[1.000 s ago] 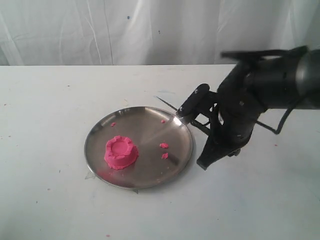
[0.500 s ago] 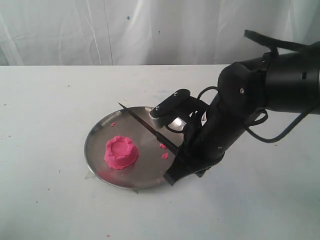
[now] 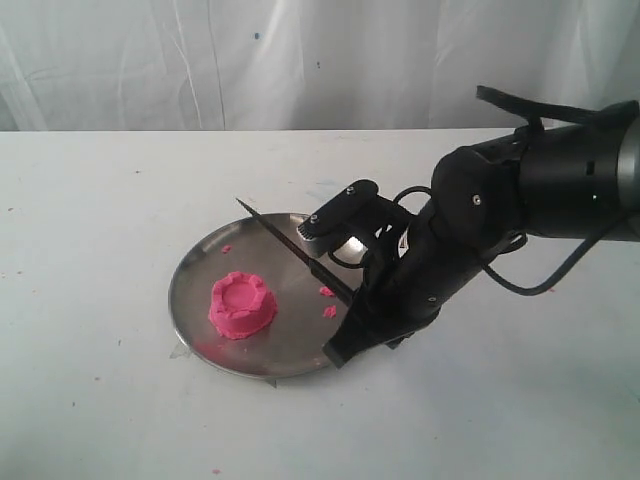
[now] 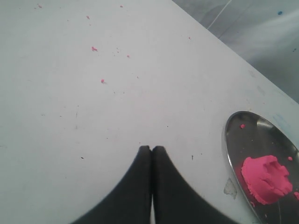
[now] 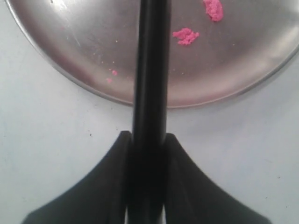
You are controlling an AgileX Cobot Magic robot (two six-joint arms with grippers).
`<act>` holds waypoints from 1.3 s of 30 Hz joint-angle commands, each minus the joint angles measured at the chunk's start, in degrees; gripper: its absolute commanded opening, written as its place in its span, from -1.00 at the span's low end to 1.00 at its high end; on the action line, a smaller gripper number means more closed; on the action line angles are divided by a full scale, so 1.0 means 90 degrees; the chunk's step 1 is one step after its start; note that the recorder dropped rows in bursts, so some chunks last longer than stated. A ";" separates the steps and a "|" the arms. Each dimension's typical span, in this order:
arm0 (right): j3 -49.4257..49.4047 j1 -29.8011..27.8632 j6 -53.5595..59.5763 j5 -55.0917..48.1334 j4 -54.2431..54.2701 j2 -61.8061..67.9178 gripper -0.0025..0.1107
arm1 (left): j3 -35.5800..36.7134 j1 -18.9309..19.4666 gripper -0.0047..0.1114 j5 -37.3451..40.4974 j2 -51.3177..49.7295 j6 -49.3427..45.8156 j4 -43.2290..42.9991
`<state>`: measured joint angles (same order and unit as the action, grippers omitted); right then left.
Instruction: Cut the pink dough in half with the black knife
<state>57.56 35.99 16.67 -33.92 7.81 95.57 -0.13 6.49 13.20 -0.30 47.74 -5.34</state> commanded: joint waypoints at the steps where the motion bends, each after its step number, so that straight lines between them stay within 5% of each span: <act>1: -0.0031 -0.0003 0.0054 -0.0100 0.0001 -0.0230 -0.96 | 0.0014 0.0017 -0.92 0.0025 0.0033 -0.0022 -0.0027; 6: 0.0385 -0.0003 -0.0003 -0.0367 0.0001 -0.1253 -0.96 | 0.0014 0.0017 -0.92 0.0025 0.0033 -0.0022 -0.0027; 13: 0.2468 -0.0074 0.0083 -0.1254 -0.0742 -0.1508 -0.96 | 0.0014 0.0017 -0.92 0.0025 0.0033 -0.0022 -0.0027; 21: 0.1913 -0.0526 0.0059 -0.1780 -0.0868 0.0235 -0.96 | 0.0014 0.0017 -0.92 -0.0010 0.0033 -0.0022 -0.0027; 39: 0.1541 -0.0526 0.0059 -0.1267 -0.0708 0.0211 -0.96 | 0.0014 0.0017 -0.92 -0.0258 0.0033 -0.0696 -0.0231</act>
<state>71.58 31.54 17.01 -46.08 1.18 98.14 -0.13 6.49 12.36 -0.30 45.38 -5.94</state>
